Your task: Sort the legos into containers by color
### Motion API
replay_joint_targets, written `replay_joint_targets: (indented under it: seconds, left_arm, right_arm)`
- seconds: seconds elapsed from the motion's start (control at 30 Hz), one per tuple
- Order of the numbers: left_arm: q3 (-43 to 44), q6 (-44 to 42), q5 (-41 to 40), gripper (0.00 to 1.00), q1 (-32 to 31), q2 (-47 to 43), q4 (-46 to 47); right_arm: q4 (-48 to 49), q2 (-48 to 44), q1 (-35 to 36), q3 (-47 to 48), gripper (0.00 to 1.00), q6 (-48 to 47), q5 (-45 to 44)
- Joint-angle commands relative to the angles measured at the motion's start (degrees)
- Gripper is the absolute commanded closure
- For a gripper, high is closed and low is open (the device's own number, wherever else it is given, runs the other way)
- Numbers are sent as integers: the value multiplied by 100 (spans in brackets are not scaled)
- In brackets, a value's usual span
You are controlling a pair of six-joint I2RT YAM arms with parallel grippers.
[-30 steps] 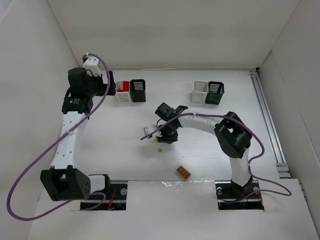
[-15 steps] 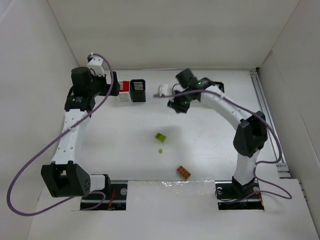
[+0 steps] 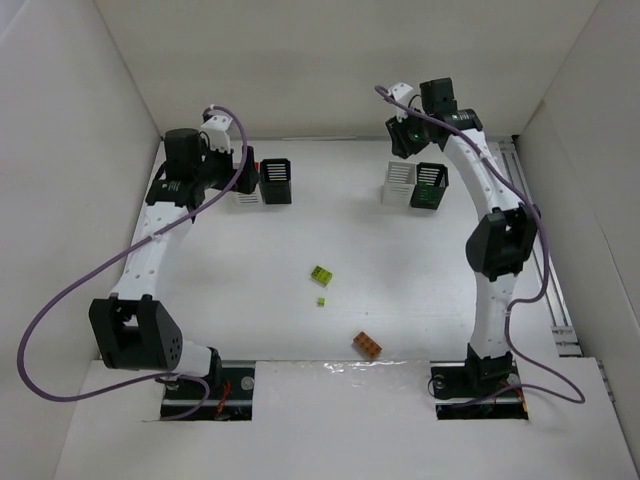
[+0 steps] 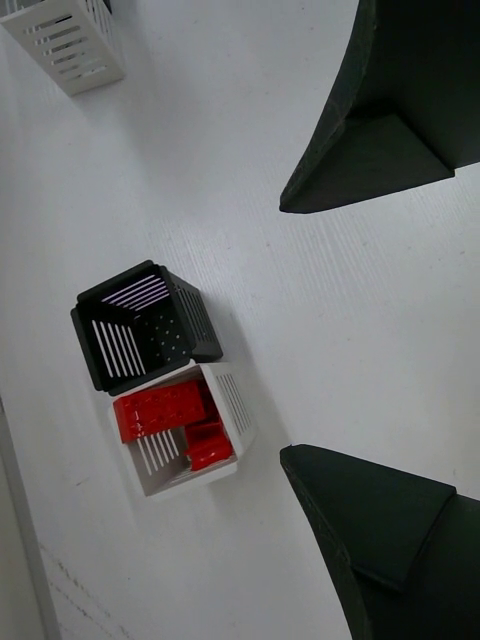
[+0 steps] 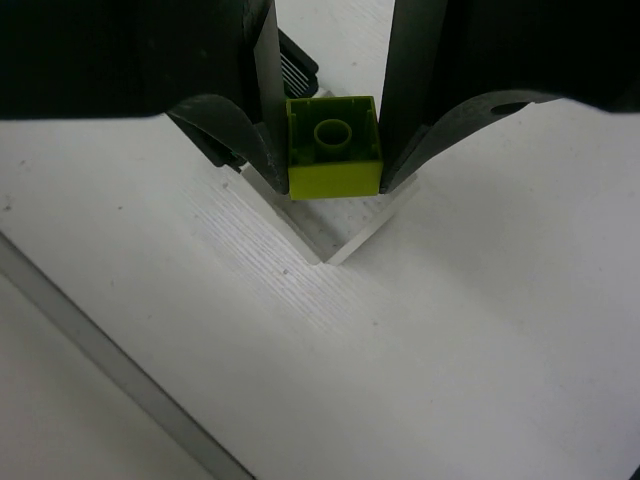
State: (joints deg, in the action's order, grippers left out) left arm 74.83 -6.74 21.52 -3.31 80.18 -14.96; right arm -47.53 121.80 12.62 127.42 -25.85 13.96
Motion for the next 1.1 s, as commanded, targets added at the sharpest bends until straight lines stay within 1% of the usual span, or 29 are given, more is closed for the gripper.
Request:
replay_joint_targets:
  seconds: [0.0,0.13,0.3,0.43,0.5,0.63,0.73,0.8,0.9,0.97,1.0,1.07]
  left_arm:
    - [269,-73,256,0,-12,-82,-7]
    - [321,-73,204,0,-12,-29,46]
    - [322,-126,204,0,-64,76,46]
    - [252,-433,187,0,-213,24,46]
    - [199,-520,-68,0,-415,-73,178]
    - [198,-583,-130,0,-495,-126,178]
    - [252,-583,-130,0,-495,-73,125]
    - [252,-583,-130,0,-495,-73,125]
    - [112,-583,-235,0,-547,-213,273]
    - [-11,-722,114,0,-548,-327,388]
    - [-203,-967,403,0,-548,-406,389]
    - [-424,-1310,1131,0,-801,-687,441]
  right_arm:
    - [51,151,-119,266,75,502,230]
    - [103,274,-304,214,75,625,310]
    - [103,380,-304,214,74,686,310]
    - [51,380,-304,108,64,686,310]
    - [51,380,-304,55,61,686,310]
    - [51,380,-304,3,56,686,310]
    - [51,441,-304,3,47,686,310]
    - [51,441,-304,3,36,686,362]
    - [51,380,-304,3,30,835,441]
    - [51,275,-304,55,30,931,494]
    - [51,100,-304,108,30,1063,581]
    - [103,-146,-400,108,29,1256,722]
